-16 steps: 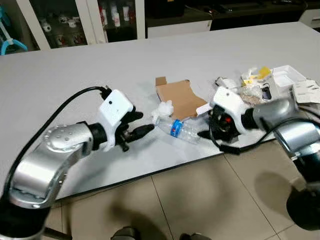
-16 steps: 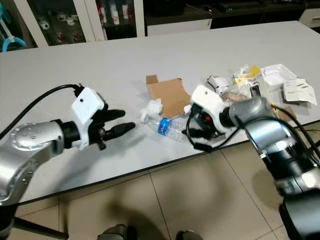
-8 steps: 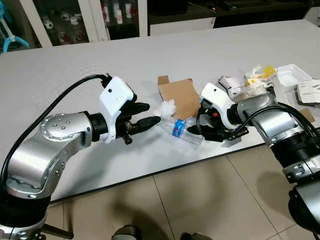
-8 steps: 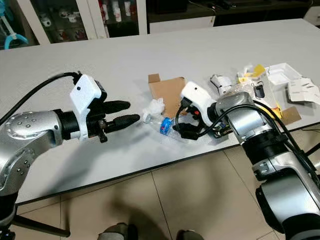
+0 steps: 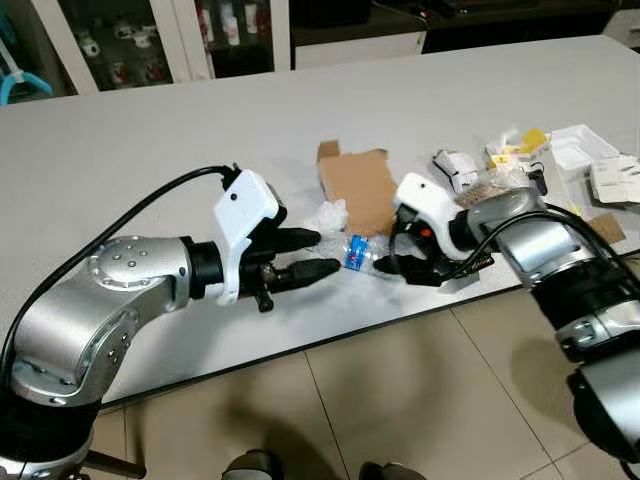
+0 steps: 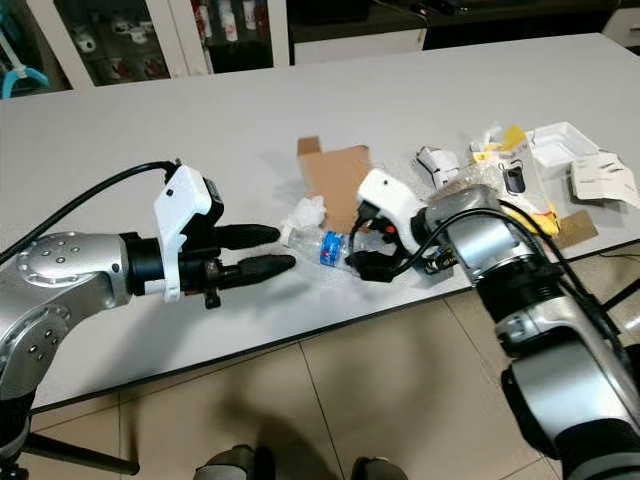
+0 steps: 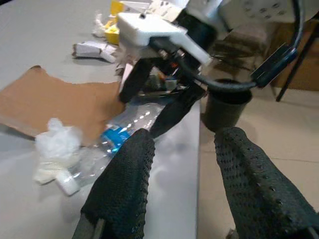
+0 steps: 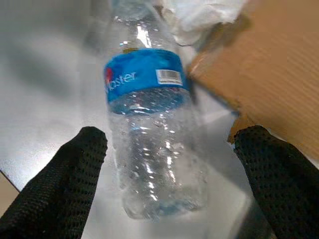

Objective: Picking trash to rubbish bin

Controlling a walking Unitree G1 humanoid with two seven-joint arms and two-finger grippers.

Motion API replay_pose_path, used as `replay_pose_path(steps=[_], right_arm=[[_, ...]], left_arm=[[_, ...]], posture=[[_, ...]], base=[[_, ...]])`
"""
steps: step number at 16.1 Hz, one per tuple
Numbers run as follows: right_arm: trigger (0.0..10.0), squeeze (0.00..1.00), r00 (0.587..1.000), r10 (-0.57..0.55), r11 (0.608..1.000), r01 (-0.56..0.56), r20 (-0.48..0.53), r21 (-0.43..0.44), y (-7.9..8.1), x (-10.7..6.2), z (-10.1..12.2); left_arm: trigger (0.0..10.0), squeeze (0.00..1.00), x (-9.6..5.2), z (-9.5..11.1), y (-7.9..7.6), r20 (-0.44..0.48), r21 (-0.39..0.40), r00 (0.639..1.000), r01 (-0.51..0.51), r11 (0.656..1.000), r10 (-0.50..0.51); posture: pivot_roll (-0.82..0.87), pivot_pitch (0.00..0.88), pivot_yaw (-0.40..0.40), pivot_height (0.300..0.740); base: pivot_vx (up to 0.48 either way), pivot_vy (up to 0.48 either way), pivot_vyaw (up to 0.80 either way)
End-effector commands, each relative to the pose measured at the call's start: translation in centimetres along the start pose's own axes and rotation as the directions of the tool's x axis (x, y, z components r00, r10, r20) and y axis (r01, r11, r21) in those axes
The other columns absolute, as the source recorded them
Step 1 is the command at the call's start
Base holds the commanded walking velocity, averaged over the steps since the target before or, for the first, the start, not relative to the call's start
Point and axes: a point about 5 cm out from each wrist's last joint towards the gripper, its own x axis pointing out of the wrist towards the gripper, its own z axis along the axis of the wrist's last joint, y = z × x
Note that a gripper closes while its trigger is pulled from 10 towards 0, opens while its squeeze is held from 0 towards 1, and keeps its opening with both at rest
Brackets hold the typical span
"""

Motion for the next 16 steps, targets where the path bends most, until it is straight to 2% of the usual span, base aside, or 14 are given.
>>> replay_pose_path(steps=[1,5,6,7,8,16], right_arm=[[10.0,0.0,1.0,0.027,1.0,-0.027,-0.002,-0.008,0.25,0.35,-0.63],[10.0,0.0,0.999,0.032,0.999,-0.032,0.005,-0.016,0.5,0.83,-0.65],[7.5,0.0,0.999,0.032,0.999,-0.032,0.0,-0.014,0.49,0.86,-0.8],[1.1,0.0,0.999,0.032,0.999,-0.032,-0.004,-0.012,0.49,0.86,-0.91],[0.0,0.0,1.0,0.03,0.999,-0.03,-0.005,-0.011,0.47,0.86,-0.97],[0.0,0.0,0.998,0.061,0.998,-0.061,0.0,-0.01,1.14,1.33,-1.29]], left_arm=[[10.0,0.0,-0.02,0.25,-0.45,0.02,-0.013,0.999,0.029,1.0,-0.028],[10.0,0.0,-0.05,0.58,-0.11,0.029,-0.011,1.0,0.004,1.0,-0.004],[10.0,0.0,-0.02,0.66,-0.03,0.032,-0.013,0.999,-0.001,1.0,0.002],[10.0,0.0,-0.01,0.63,0.04,0.03,-0.012,1.0,-0.005,1.0,0.005],[10.0,0.0,0.0,0.59,0.08,0.027,-0.011,1.0,-0.007,1.0,0.007],[10.0,0.0,0.37,0.16,-0.11,0.004,0.002,1.0,-0.005,1.0,0.005]], posture=[[-0.01,0.151,0.007,0.74],[-0.01,0.147,0.009,0.74],[-0.01,0.144,0.01,0.74],[-0.01,0.143,0.01,0.74],[-0.01,0.143,0.011,0.74],[-0.02,0.123,0.011,0.74]], base=[[0.0,0.0,0.0],[0.0,0.0,0.0],[0.0,0.0,0.0],[0.0,0.0,0.0],[0.0,0.0,0.0],[0.0,0.0,0.0]])
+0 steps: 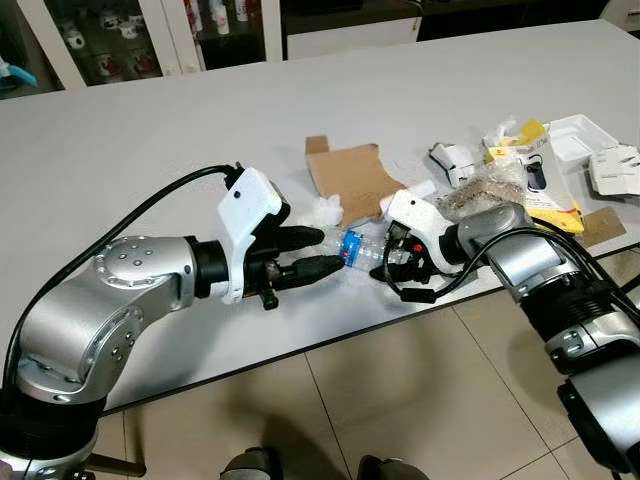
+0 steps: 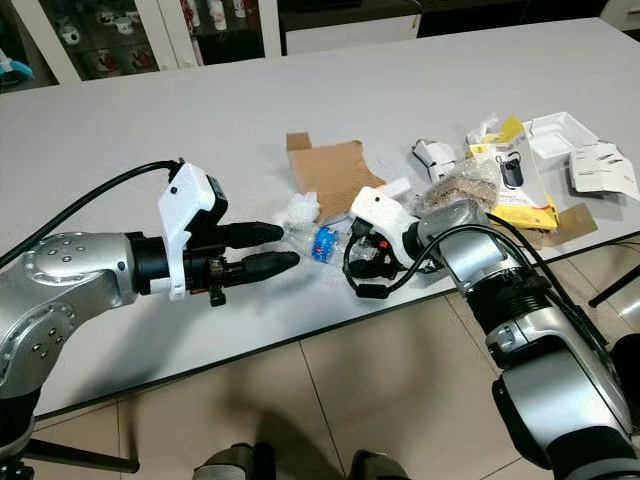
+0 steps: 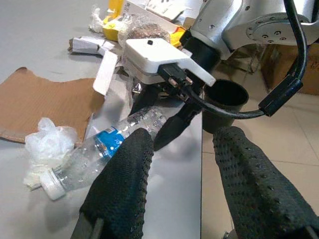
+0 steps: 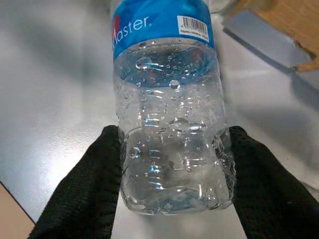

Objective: Picking trash to rubbish bin

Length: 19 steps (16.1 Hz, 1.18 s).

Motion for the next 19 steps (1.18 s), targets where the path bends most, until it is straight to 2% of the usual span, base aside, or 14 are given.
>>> replay_pose_path(steps=[1,6,8,9,10,11,12,13,14,15,16,17,18,19], right_arm=[[0.0,0.0,1.0,0.019,1.0,-0.019,0.022,0.007,0.3,0.0,0.0],[0.0,0.0,0.997,0.039,0.999,-0.041,0.066,0.033,0.4,-0.7,0.5],[0.0,0.0,0.984,0.036,0.997,-0.047,0.175,0.058,0.3,-1.9,1.6],[0.0,0.0,0.958,-0.029,0.998,0.013,0.284,0.058,0.0,-3.2,2.8],[0.0,0.0,0.939,-0.071,0.997,0.053,0.337,0.062,-0.1,-4.0,3.3],[0.0,0.0,0.883,-0.176,0.984,0.165,0.434,0.064,-0.4,-5.4,4.2],[0.0,0.0,0.78,-0.308,0.951,0.27,0.545,0.152,0.1,-6.8,4.8],[0.0,0.0,0.691,-0.392,0.92,0.278,0.608,0.277,1.4,-7.4,4.8],[0.0,0.0,0.658,-0.432,0.901,0.287,0.617,0.326,3.4,-6.8,4.0],[0.0,0.0,0.618,-0.478,0.877,0.302,0.624,0.373,5.0,-6.2,3.4],[0.0,0.0,0.586,-0.52,0.851,0.296,0.622,0.433,6.0,-5.5,2.8],[0.0,0.0,0.578,-0.543,0.839,0.337,0.609,0.428,6.3,-5.2,2.3],[2.8,0.0,0.553,-0.589,0.808,0.387,0.59,0.444,6.7,-5.0,1.7],[10.0,0.0,0.503,-0.647,0.762,0.454,0.574,0.462,6.7,-5.2,1.4]], left_arm=[[10.0,0.0,0.0,0.1,-0.2,-0.004,0.018,1.0,0.011,1.0,-0.011],[10.0,0.0,0.2,0.0,-0.1,0.002,0.025,1.0,-0.002,1.0,0.002],[10.0,0.0,0.3,0.4,-0.1,0.042,0.021,0.999,-0.022,1.0,0.021],[10.0,0.0,0.1,0.8,0.2,0.089,0.005,0.992,-0.087,0.996,0.086],[10.0,0.0,0.0,0.9,0.5,0.113,-0.014,0.985,-0.127,0.992,0.127],[10.0,0.0,-0.4,1.0,1.0,0.158,-0.038,0.964,-0.212,0.976,0.216],[10.0,0.0,-0.7,0.5,1.5,0.174,-0.07,0.927,-0.324,0.943,0.331],[10.0,0.0,-0.8,-0.5,1.7,0.148,-0.085,0.89,-0.422,0.902,0.431],[10.0,0.0,-0.3,-1.5,1.5,0.122,-0.068,0.859,-0.492,0.868,0.497],[10.0,0.0,0.4,-2.4,1.2,0.098,-0.046,0.848,-0.518,0.854,0.52],[10.0,0.0,1.0,-3.4,1.0,0.066,-0.038,0.835,-0.544,0.838,0.546],[10.0,0.0,1.3,-3.6,0.9,0.069,-0.038,0.834,-0.546,0.837,0.548],[10.0,0.0,1.5,-3.9,1.0,0.078,-0.058,0.821,-0.562,0.825,0.565],[10.0,0.0,1.6,-4.0,1.1,0.085,-0.066,0.809,-0.578,0.813,0.582]], posture=[[-0.02,0.116,0.009,0.74],[-0.02,0.099,0.002,0.74],[-0.01,0.088,-0.009,0.74],[-0.01,0.082,-0.021,0.74],[-0.01,0.08,-0.024,0.74],[0.0,0.074,-0.031,0.74],[0.0,0.062,-0.036,0.74],[0.0,0.052,-0.036,0.74],[0.0,0.045,-0.035,0.74],[-0.01,0.04,-0.029,0.74],[-0.01,0.035,-0.021,0.74],[-0.01,0.033,-0.013,0.74],[-0.02,0.031,-0.003,0.74],[-0.02,0.029,0.004,0.74]], base=[[0.0,0.0,0.0],[0.0,0.0,0.0],[0.0,0.0,0.0],[0.0,0.0,0.0],[0.0,0.0,0.0],[0.0,0.0,0.0],[0.0,0.0,0.0],[0.0,0.0,0.0],[0.0,0.0,0.0],[0.0,0.0,0.0],[0.0,0.0,0.0],[0.0,0.0,0.0],[0.0,0.0,0.0],[0.0,0.0,0.0]])
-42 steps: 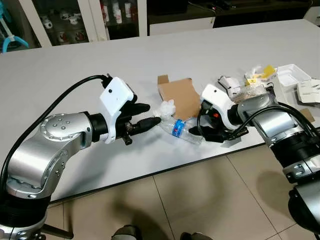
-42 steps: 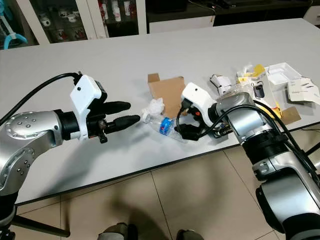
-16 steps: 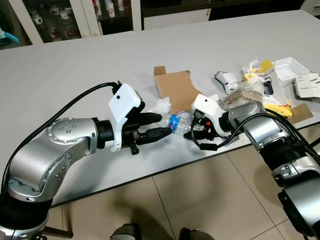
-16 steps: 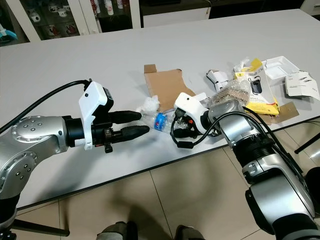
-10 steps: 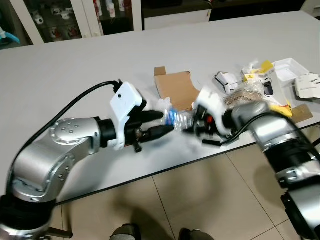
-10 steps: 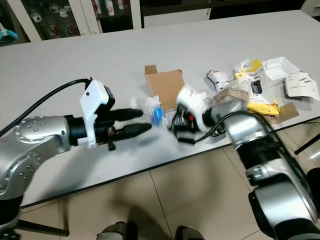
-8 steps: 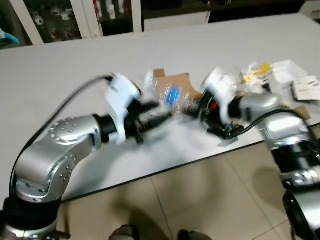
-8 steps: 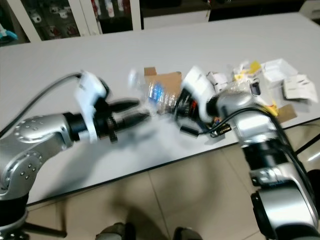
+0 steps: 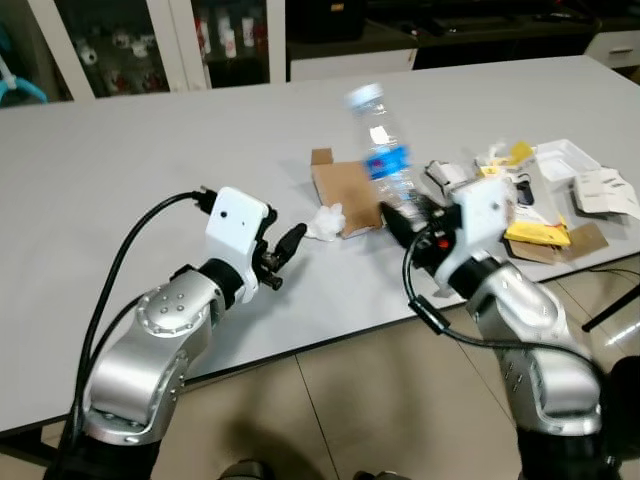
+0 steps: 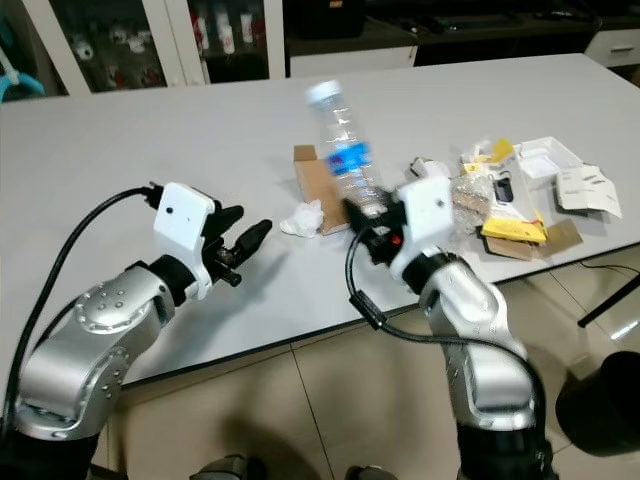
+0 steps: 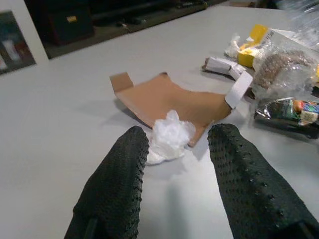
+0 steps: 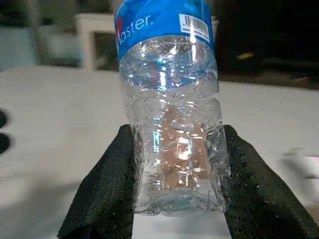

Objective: Picking trash to rubbish bin

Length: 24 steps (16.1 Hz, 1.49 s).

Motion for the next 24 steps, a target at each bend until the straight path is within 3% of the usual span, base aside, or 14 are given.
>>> replay_pose_path(steps=[1,3,5,8,11,14,18,21,23,24], right_arm=[[10.0,0.0,0.997,-0.068,0.997,0.07,0.046,-0.041,-0.4,-0.5,0.9],[10.0,0.0,0.979,-0.195,0.98,0.197,0.053,-0.039,-1.2,-1.3,0.9],[10.0,0.0,0.971,-0.223,0.972,0.227,0.083,-0.05,-1.4,-1.6,1.0],[10.0,0.0,0.952,-0.307,0.947,0.307,0.014,-0.096,-1.9,-2.1,0.0],[10.0,0.0,0.958,-0.287,0.954,0.284,-0.018,-0.098,-1.7,-2.1,-0.2],[10.0,0.0,0.971,-0.239,0.968,0.235,-0.032,-0.093,-0.7,-1.9,-0.6],[10.0,0.0,0.966,-0.25,0.967,0.247,-0.059,-0.063,-0.5,-2.5,-0.9],[10.0,0.0,0.962,-0.255,0.966,0.251,-0.1,-0.059,-0.6,-3.1,-1.7],[10.0,0.0,0.958,-0.25,0.968,0.242,-0.138,-0.072,-0.6,-3.7,-2.6],[10.0,0.0,0.957,-0.248,0.968,0.241,-0.152,-0.066,-0.6,-3.8,-2.8]], left_arm=[[10.0,0.0,0.1,0.0,0.1,0.008,0.023,1.0,-0.026,0.999,0.025],[10.0,0.0,0.3,-0.3,0.4,-0.004,0.044,0.999,-0.053,0.998,0.054],[10.0,0.0,0.4,0.0,0.5,0.023,0.043,0.997,-0.068,0.997,0.067],[10.0,0.0,0.5,-0.2,0.4,0.03,0.036,0.995,-0.091,0.995,0.09],[10.0,0.0,-0.1,0.1,0.4,0.059,-0.002,0.989,-0.139,0.99,0.139],[10.0,0.0,-0.5,-0.3,0.8,0.026,-0.013,0.986,-0.167,0.986,0.167],[10.0,0.0,-0.9,-0.4,1.1,0.051,-0.051,0.978,-0.202,0.978,0.204],[10.0,0.0,-0.9,-0.4,1.1,0.05,-0.054,0.977,-0.204,0.978,0.207],[10.0,0.0,-1.1,-1.7,1.1,0.009,0.02,0.978,-0.209,0.978,0.209],[10.0,0.0,-1.3,-2.1,1.1,0.001,0.013,0.978,-0.21,0.978,0.21]], posture=[[-0.02,0.03,0.007,0.74],[-0.02,0.037,0.016,0.74],[-0.02,0.04,0.014,0.74],[-0.03,0.042,0.001,0.74],[-0.02,0.052,-0.02,0.74],[-0.01,0.061,-0.031,0.74],[-0.01,0.062,-0.032,0.74],[-0.01,0.064,-0.029,0.74],[-0.01,0.068,-0.029,0.74],[-0.01,0.067,-0.028,0.74]], base=[[0.0,0.0,0.0],[0.0,0.0,0.0],[0.0,0.0,-0.76],[0.0,0.0,-0.78],[0.0,0.0,-0.79],[0.0,0.0,-0.79],[0.0,0.0,-0.79],[0.0,0.0,-0.8],[0.0,0.0,-0.8],[0.0,0.0,-0.8]])
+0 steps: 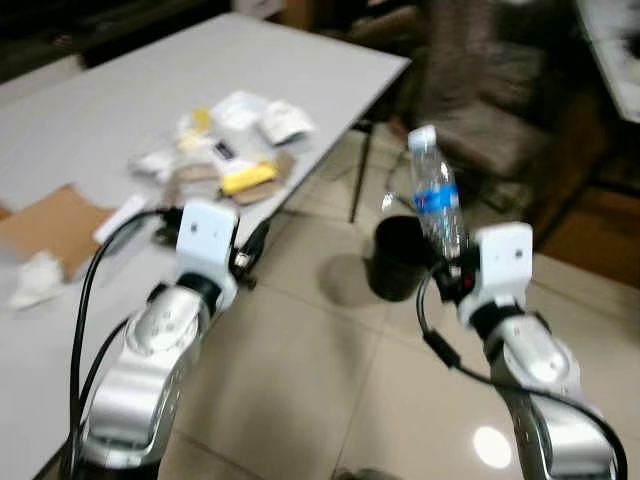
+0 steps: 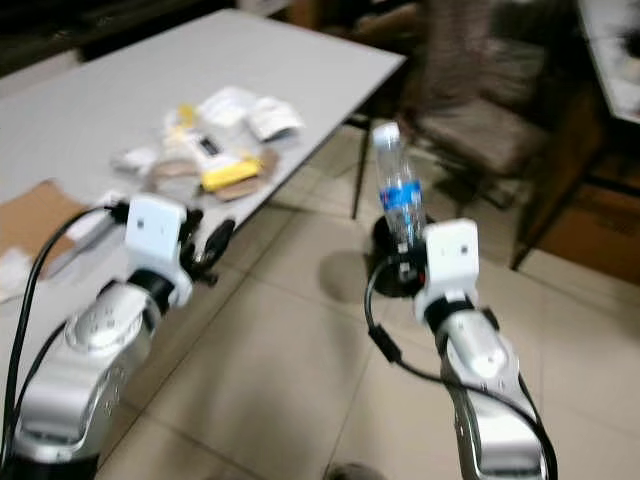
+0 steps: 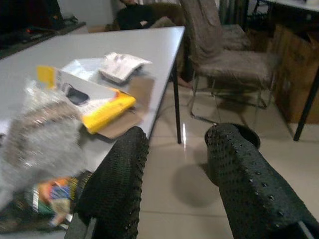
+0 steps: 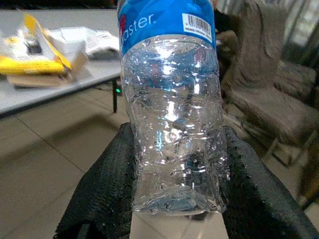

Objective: Picking trash to rubbish bin

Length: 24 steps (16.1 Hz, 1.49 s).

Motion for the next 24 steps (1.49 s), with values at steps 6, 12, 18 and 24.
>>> replay_pose_path(steps=[6,12,18,24], right_arm=[[10.0,0.0,0.989,0.068,0.998,-0.069,-0.133,-0.005,0.8,-0.2,-2.6],[10.0,0.0,0.987,0.058,0.998,-0.058,-0.149,0.004,0.7,-0.1,-3.0],[10.0,0.0,0.986,0.058,0.998,-0.059,-0.153,-0.001,0.9,-0.2,-3.2],[10.0,0.0,0.987,0.044,0.999,-0.04,-0.157,0.026,0.7,-0.3,-3.2]], left_arm=[[10.0,0.0,-0.3,-1.7,-1.4,-0.014,0.009,0.999,0.049,0.999,-0.049],[10.0,0.0,-0.2,-1.8,-1.7,-0.013,0.036,0.997,0.07,0.997,-0.07],[10.0,0.0,0.0,-2.4,-1.8,-0.094,-0.041,0.989,0.111,0.993,-0.115],[10.0,0.0,-0.1,-2.6,-1.9,-0.11,-0.112,0.99,0.072,0.991,-0.084]], posture=[[-0.01,0.052,-0.049,0.74],[-0.01,0.056,-0.04,0.74],[-0.01,0.064,-0.032,0.74],[-0.02,0.078,-0.027,0.74]], base=[[0.0,-0.066,-0.4],[0.0,-0.479,0.0],[0.0,-0.051,0.0],[0.0,0.24,0.0]])
